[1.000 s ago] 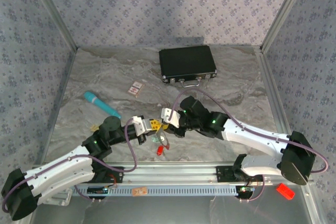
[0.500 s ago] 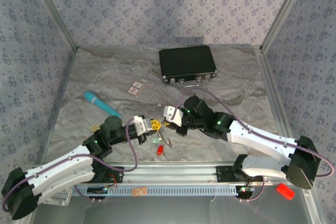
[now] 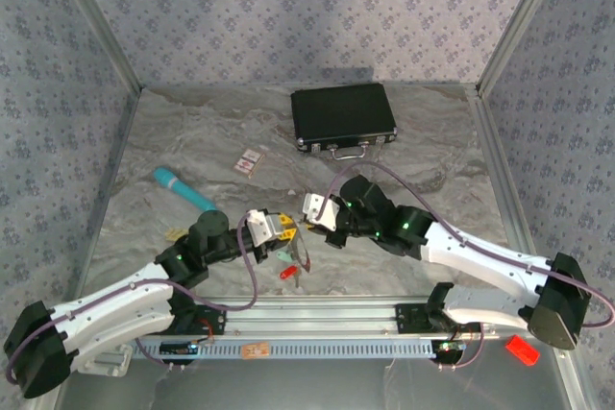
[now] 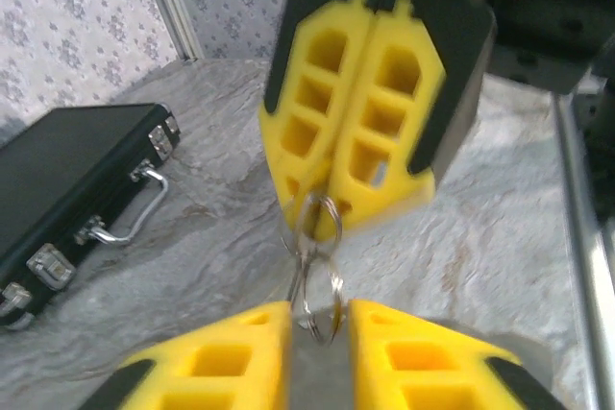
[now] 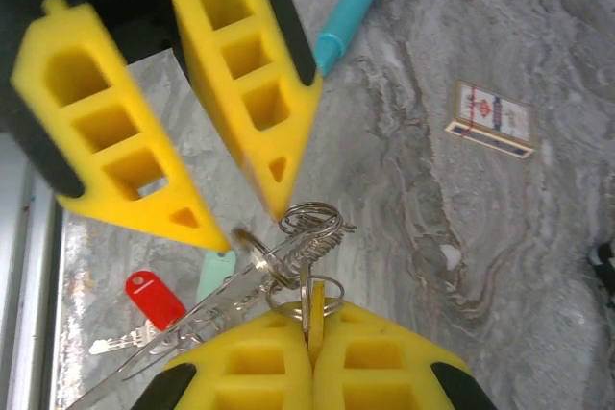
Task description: Put the keys on the keyring
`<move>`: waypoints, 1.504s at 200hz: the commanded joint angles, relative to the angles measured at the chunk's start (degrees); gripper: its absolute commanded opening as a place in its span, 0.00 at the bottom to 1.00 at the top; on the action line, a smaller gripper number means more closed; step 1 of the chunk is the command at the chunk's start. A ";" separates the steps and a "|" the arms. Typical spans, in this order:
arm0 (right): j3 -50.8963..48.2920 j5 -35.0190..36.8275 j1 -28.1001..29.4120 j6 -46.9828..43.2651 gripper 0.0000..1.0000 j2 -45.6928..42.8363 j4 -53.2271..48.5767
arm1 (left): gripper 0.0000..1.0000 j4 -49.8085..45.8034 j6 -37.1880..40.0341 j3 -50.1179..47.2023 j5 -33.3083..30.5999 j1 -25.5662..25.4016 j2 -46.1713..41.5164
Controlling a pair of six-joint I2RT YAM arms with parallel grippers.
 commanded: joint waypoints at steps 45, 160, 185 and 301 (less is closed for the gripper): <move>3.57 5.05 0.00 -1.21 0.00 0.24 -2.86 | 0.66 0.07 -1.09 0.56 -7.28 -0.19 -2.48; 13.43 8.88 2.62 -3.27 0.00 18.67 8.75 | 0.99 -15.42 -18.55 -1.97 -46.05 10.54 -19.63; 14.20 11.91 1.78 -3.77 0.00 20.94 7.29 | 1.00 -17.10 -20.17 -2.53 -44.54 12.59 -21.98; 7.07 27.14 -5.41 -18.64 0.03 23.19 -19.54 | 1.00 -14.95 -19.92 -3.37 -41.54 13.35 -20.58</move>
